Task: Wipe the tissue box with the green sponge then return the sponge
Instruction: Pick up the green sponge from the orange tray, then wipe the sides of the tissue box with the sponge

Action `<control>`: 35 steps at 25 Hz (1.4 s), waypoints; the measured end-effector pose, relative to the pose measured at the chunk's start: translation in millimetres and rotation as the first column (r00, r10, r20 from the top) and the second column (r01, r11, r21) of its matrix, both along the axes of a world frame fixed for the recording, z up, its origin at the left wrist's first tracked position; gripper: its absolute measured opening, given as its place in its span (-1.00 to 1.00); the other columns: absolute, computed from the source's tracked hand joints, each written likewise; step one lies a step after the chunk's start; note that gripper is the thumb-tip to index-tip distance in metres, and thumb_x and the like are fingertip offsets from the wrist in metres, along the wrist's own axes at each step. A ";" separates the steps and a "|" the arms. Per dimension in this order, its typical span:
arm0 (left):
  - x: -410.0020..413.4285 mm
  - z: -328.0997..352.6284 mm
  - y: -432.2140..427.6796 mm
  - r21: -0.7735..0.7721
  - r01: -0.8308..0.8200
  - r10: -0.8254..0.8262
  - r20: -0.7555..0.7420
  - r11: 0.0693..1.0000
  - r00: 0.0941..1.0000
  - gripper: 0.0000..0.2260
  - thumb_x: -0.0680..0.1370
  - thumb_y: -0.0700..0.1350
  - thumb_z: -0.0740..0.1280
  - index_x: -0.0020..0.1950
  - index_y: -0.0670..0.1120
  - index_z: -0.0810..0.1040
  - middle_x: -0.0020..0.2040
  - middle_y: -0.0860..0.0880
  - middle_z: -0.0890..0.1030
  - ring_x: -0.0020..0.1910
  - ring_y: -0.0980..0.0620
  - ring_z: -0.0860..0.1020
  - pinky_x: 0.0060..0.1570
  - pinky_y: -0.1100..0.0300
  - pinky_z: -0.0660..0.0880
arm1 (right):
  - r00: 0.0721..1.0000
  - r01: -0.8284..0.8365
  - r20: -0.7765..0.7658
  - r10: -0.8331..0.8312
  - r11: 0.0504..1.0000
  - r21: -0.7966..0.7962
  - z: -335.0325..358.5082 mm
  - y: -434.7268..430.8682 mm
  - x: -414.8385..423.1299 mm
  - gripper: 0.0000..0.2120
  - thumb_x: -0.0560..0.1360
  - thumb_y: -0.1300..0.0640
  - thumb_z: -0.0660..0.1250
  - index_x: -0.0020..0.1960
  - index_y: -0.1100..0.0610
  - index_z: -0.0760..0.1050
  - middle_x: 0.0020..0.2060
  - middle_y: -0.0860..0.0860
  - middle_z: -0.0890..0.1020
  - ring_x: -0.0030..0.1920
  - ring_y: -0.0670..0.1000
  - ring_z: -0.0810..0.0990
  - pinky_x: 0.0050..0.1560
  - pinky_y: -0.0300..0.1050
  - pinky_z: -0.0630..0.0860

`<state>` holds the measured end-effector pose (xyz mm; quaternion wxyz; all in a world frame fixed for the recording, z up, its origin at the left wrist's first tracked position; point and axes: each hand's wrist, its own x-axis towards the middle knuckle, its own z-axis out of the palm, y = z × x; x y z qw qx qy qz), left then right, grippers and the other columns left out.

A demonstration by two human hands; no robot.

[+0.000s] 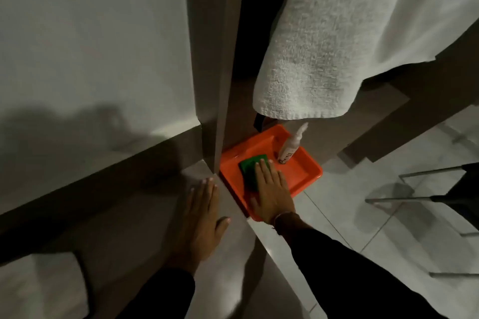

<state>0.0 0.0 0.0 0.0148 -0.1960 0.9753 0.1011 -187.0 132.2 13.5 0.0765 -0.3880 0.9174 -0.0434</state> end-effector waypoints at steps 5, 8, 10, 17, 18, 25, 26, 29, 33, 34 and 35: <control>-3.5 -33.3 -3.8 0.003 -0.099 0.099 0.000 0.995 0.995 -0.19 0.61 0.39 0.03 0.68 -0.09 -0.08 0.70 -0.14 0.02 0.69 -0.12 0.01 0.63 -0.20 0.09 | 0.996 -0.078 0.060 0.068 0.981 0.179 -47.2 -25.3 -42.3 -0.05 0.40 -0.13 0.25 0.62 0.15 -0.13 0.63 0.16 -0.05 0.61 0.17 -0.15 0.58 0.21 -0.13; -5.3 -36.0 -3.0 -0.033 -0.084 0.085 0.028 0.996 0.996 -0.17 0.59 0.40 0.02 0.68 -0.10 -0.08 0.70 -0.14 -0.01 0.69 -0.11 -0.01 0.64 -0.18 0.07 | 0.995 -0.053 0.089 0.038 0.982 0.179 -66.0 -21.1 -44.1 -0.17 0.50 -0.04 0.18 0.62 0.16 -0.14 0.63 0.15 -0.06 0.62 0.16 -0.14 0.59 0.17 -0.10; -5.4 -36.2 -4.0 -0.041 -0.097 0.098 0.040 0.994 0.994 -0.16 0.59 0.41 0.03 0.68 -0.11 -0.06 0.70 -0.15 0.00 0.68 -0.12 0.00 0.63 -0.18 0.09 | 0.998 -0.024 0.062 0.015 0.990 0.142 -71.0 -24.9 -43.6 -0.37 0.63 0.08 0.03 0.62 0.17 -0.14 0.63 0.14 -0.03 0.62 0.15 -0.10 0.59 0.13 -0.10; 4.4 -16.5 -2.3 -0.043 -0.066 0.066 0.013 0.997 0.998 -0.18 0.60 0.40 0.01 0.67 -0.14 0.05 0.68 -0.18 0.12 0.66 -0.16 0.14 0.63 -0.14 0.12 | 1.000 -0.009 0.011 0.008 0.995 0.098 -44.0 -19.3 -35.5 -0.48 0.69 0.11 -0.02 0.61 0.16 -0.02 0.61 0.14 0.10 0.61 0.15 0.00 0.57 0.13 0.08; 13.1 -4.7 -1.1 -0.041 -0.067 0.065 -0.042 0.997 0.997 -0.20 0.60 0.38 0.06 0.66 -0.15 0.10 0.67 -0.17 0.16 0.66 -0.15 0.14 0.66 -0.09 0.03 | 1.000 -0.014 -0.002 0.015 0.997 0.081 -33.7 -16.1 -28.4 -0.48 0.69 0.11 0.00 0.61 0.15 -0.02 0.61 0.13 0.11 0.61 0.15 0.01 0.55 0.11 0.08; 113.8 100.8 -17.9 0.081 -0.161 0.178 -0.286 0.984 0.942 -0.18 0.60 0.34 0.16 0.67 -0.13 0.02 0.71 -0.12 0.01 0.70 -0.09 -0.06 0.65 -0.15 0.05 | 0.998 -0.056 -0.016 0.054 0.976 -0.210 66.3 -9.8 56.0 -0.34 0.60 0.21 0.20 0.62 0.09 0.00 0.60 0.09 0.15 0.60 0.09 0.07 0.51 0.12 0.28; 135.6 114.3 -24.9 0.076 -0.218 0.231 -0.296 0.973 0.927 -0.17 0.60 0.35 0.15 0.67 -0.12 -0.01 0.71 -0.11 -0.02 0.70 -0.08 -0.09 0.66 -0.15 0.02 | 0.995 -0.101 -0.006 0.102 0.961 -0.257 80.0 -12.9 76.2 -0.29 0.58 0.27 0.24 0.62 0.07 -0.01 0.61 0.07 0.13 0.61 0.07 0.04 0.52 0.11 0.26; 213.6 135.7 -47.6 0.104 -0.418 0.427 -0.349 0.902 0.834 -0.14 0.58 0.39 0.12 0.68 -0.11 -0.05 0.72 -0.10 -0.05 0.70 -0.09 -0.11 0.65 -0.18 -0.01 | 0.977 -0.174 0.045 0.209 0.901 -0.398 114.9 -36.8 146.5 -0.22 0.52 0.44 0.22 0.62 0.03 0.01 0.60 0.02 0.13 0.61 0.04 0.03 0.53 0.08 0.18; 313.9 119.0 -76.9 0.378 -0.594 0.701 -0.298 0.710 0.648 0.01 0.43 0.58 0.07 0.67 0.05 -0.19 0.71 0.05 -0.18 0.68 0.02 -0.21 0.66 -0.20 0.00 | 0.950 -0.205 0.104 0.295 0.839 -0.504 147.0 -87.3 235.1 -0.23 0.51 0.45 0.21 0.61 0.01 0.07 0.59 -0.03 0.20 0.59 0.01 0.12 0.52 0.02 0.17; 334.2 110.1 -80.9 0.470 -0.569 0.724 -0.272 0.675 0.634 0.07 0.37 0.62 0.11 0.66 0.09 -0.23 0.70 0.10 -0.22 0.67 0.07 -0.26 0.66 -0.19 -0.03 | 0.937 -0.242 0.097 0.337 0.822 -0.516 152.2 -99.7 253.5 -0.24 0.52 0.44 0.21 0.61 0.00 0.07 0.58 -0.05 0.19 0.59 -0.01 0.12 0.52 -0.02 0.16; 349.8 103.5 -82.5 0.539 -0.534 0.728 -0.246 0.652 0.640 0.13 0.33 0.61 0.22 0.66 0.12 -0.26 0.68 0.16 -0.27 0.66 0.11 -0.30 0.67 -0.18 -0.06 | 0.923 -0.277 0.089 0.373 0.809 -0.519 155.4 -111.3 269.8 -0.24 0.52 0.44 0.20 0.61 -0.01 0.06 0.58 -0.06 0.18 0.59 -0.02 0.11 0.51 -0.06 0.15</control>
